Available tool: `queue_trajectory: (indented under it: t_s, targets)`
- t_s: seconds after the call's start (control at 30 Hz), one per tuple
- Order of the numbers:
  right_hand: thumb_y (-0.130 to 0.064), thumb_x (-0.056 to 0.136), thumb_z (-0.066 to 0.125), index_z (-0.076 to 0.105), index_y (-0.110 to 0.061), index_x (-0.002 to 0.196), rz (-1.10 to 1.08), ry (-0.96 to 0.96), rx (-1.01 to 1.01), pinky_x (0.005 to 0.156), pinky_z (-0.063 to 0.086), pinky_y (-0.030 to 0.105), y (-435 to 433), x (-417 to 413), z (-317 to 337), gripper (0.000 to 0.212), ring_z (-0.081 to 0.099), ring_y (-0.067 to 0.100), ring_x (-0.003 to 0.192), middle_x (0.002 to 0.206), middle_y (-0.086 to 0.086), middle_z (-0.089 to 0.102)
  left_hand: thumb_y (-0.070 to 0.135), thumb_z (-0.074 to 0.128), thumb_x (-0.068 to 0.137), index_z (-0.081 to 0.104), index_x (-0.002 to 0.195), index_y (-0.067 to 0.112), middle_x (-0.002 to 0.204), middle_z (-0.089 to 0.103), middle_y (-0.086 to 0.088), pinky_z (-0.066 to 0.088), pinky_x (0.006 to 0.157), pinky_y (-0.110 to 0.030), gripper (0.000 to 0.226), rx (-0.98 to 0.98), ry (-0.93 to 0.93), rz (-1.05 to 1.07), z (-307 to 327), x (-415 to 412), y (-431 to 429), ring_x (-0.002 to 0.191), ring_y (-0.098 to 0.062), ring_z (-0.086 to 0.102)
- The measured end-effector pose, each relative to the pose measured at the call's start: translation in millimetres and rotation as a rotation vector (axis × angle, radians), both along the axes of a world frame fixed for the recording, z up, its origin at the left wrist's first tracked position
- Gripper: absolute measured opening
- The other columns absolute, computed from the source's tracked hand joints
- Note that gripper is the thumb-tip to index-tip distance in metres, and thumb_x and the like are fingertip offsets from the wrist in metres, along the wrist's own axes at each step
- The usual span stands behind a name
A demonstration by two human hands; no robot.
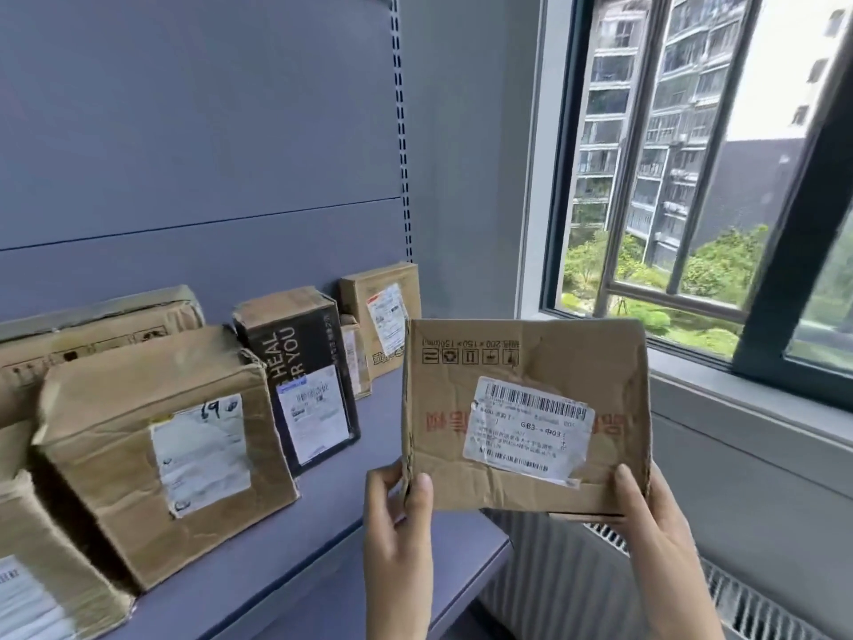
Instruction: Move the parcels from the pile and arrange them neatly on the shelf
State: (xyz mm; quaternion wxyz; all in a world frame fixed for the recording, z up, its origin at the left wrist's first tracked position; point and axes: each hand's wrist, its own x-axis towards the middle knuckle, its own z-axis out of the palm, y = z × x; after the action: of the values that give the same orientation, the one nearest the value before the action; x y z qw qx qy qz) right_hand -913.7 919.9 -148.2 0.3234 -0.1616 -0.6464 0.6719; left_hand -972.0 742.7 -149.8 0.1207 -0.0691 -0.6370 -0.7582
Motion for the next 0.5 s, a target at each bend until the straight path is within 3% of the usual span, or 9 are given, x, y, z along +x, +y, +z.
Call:
queue_trajectory:
  t_s: [0.07, 0.17, 0.23, 0.27, 0.33, 0.43, 0.5]
  targets:
    - [-0.046, 0.085, 0.047, 0.062, -0.046, 0.109, 0.016, -0.002, -0.005, 0.110, 0.036, 0.040, 2, -17, 0, 0.027, 0.054, 0.010, 0.123, 0.119, -0.021, 0.066, 0.042, 0.064, 0.088, 0.057, 0.095, 0.023, 0.087, 0.071, 0.015, 0.047, 0.067, -0.018, 0.021, 0.018, 0.002, -0.002, -1, -19, 4, 0.080, 0.000, 0.065]
    - [-0.051, 0.091, 0.053, 0.060, -0.044, 0.108, 0.045, 0.000, 0.029, 0.103, 0.038, 0.021, 4, -47, -2, 0.020, 0.055, -0.008, 0.113, 0.111, -0.026, 0.065, 0.033, 0.054, 0.084, 0.057, 0.098, 0.021, 0.090, 0.071, 0.017, 0.045, 0.066, -0.006, 0.018, 0.008, 0.017, 0.057, -6, -36, 3, 0.082, 0.003, 0.065]
    - [-0.049, 0.086, 0.046, 0.059, -0.042, 0.106, 0.043, -0.002, 0.074, 0.082, 0.036, -0.001, 4, -67, -5, 0.025, 0.053, -0.024, 0.096, 0.102, -0.028, 0.066, 0.027, 0.054, 0.086, 0.057, 0.096, 0.017, 0.086, 0.071, 0.019, 0.043, 0.063, -0.004, 0.014, -0.002, 0.018, 0.108, -10, -42, 1, 0.078, 0.005, 0.065]
    - [-0.047, 0.084, 0.041, 0.059, -0.040, 0.103, 0.040, 0.002, 0.082, 0.073, 0.035, -0.005, 6, -77, -8, 0.026, 0.053, -0.027, 0.088, 0.094, -0.029, 0.067, 0.027, 0.054, 0.086, 0.056, 0.094, 0.016, 0.082, 0.070, 0.019, 0.043, 0.062, -0.004, 0.014, -0.020, 0.022, 0.129, -13, -45, 0, 0.074, 0.005, 0.064]
    - [-0.044, 0.088, 0.045, 0.058, -0.035, 0.093, 0.049, 0.004, 0.080, 0.065, 0.036, -0.003, 11, -95, -16, 0.017, 0.053, -0.022, 0.075, 0.085, -0.019, 0.067, 0.027, 0.054, 0.085, 0.056, 0.092, 0.015, 0.079, 0.069, 0.015, 0.042, 0.061, -0.005, 0.014, -0.077, 0.016, 0.180, -25, -52, 3, 0.072, 0.003, 0.063]
    - [-0.031, 0.098, 0.051, 0.052, -0.022, 0.084, 0.095, -0.042, 0.079, 0.057, 0.034, 0.000, 20, -126, -26, 0.017, 0.051, -0.015, 0.064, 0.077, -0.004, 0.056, 0.025, 0.055, 0.090, 0.057, 0.087, 0.023, 0.075, 0.066, 0.003, 0.042, 0.060, -0.008, 0.005, -0.333, -0.002, 0.331, -35, -54, 11, 0.074, -0.010, 0.063]
    - [-0.021, 0.097, 0.052, 0.051, -0.019, 0.081, 0.145, -0.081, 0.079, 0.054, 0.034, 0.003, 28, -145, -29, 0.017, 0.050, -0.012, 0.058, 0.072, -0.001, 0.055, 0.020, 0.045, 0.100, 0.055, 0.087, 0.028, 0.078, 0.069, -0.006, 0.047, 0.064, -0.013, 0.018, -0.428, 0.041, 0.445, -35, -57, 20, 0.077, -0.025, 0.062]
